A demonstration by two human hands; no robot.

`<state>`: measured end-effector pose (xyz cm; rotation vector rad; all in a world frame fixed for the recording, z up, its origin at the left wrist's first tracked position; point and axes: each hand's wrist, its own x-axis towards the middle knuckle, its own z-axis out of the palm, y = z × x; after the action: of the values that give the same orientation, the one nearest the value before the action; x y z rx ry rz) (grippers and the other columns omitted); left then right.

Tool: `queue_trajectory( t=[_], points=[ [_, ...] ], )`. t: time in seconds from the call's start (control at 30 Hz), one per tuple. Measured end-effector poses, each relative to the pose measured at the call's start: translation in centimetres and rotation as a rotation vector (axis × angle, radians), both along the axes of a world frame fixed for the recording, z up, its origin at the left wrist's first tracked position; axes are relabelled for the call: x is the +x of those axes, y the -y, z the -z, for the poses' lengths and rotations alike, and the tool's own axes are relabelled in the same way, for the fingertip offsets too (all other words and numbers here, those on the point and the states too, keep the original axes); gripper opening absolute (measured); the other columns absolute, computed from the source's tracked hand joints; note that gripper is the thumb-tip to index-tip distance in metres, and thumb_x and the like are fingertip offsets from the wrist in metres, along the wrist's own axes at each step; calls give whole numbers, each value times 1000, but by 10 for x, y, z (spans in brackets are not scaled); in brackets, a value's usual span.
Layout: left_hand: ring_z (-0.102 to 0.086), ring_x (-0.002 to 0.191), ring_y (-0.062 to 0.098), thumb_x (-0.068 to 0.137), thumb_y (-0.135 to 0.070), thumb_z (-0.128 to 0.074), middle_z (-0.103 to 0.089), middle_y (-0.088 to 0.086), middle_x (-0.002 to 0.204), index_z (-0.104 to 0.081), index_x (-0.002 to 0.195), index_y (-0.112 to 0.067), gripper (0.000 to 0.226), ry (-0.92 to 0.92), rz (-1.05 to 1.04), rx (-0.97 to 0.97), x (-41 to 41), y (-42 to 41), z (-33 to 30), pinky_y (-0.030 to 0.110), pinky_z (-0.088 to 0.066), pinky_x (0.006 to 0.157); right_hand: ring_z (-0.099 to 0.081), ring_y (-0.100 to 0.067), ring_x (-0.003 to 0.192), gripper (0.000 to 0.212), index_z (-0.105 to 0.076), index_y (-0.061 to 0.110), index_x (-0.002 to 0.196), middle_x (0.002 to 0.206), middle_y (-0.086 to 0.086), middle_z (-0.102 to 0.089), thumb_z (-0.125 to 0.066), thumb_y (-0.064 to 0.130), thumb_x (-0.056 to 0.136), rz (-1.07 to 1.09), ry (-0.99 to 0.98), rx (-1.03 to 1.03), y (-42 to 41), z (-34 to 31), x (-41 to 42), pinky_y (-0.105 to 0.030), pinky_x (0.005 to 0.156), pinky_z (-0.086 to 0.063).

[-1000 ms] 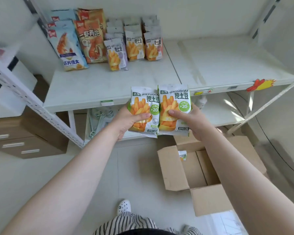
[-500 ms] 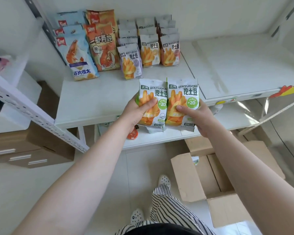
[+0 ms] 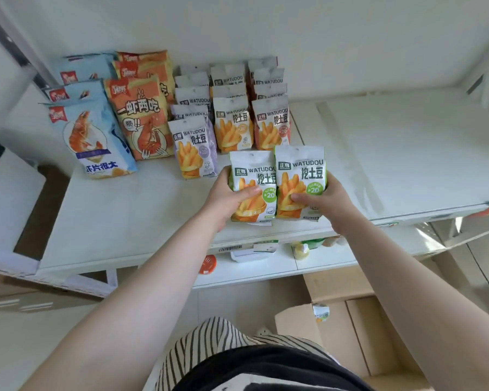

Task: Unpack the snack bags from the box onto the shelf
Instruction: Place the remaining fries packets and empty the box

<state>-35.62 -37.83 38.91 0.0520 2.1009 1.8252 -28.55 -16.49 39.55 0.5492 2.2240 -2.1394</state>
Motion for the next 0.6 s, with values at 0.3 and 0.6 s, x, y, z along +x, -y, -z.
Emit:
queue_trajectory(
  t=[0.3, 0.6],
  points=[
    [-54, 117, 12, 74, -4, -80, -57, -1, 127, -36, 132, -13, 73, -112, 133, -149, -57, -36, 32, 37, -44, 105, -70, -3, 73, 59, -56, 14, 113, 91, 1, -71, -77, -17, 67, 48, -35, 3, -29, 33, -41, -18, 59, -54],
    [-52, 115, 11, 74, -26, -81, -57, -10, 124, -56, 113, -29, 47, -280, 185, -304, -103, -31, -1, 32, -42, 100, -70, -14, 86, 57, -59, 18, 113, 101, -1, -72, -82, -8, 68, 40, -11, 17, -41, 49, -54, -26, 73, -59]
  ],
)
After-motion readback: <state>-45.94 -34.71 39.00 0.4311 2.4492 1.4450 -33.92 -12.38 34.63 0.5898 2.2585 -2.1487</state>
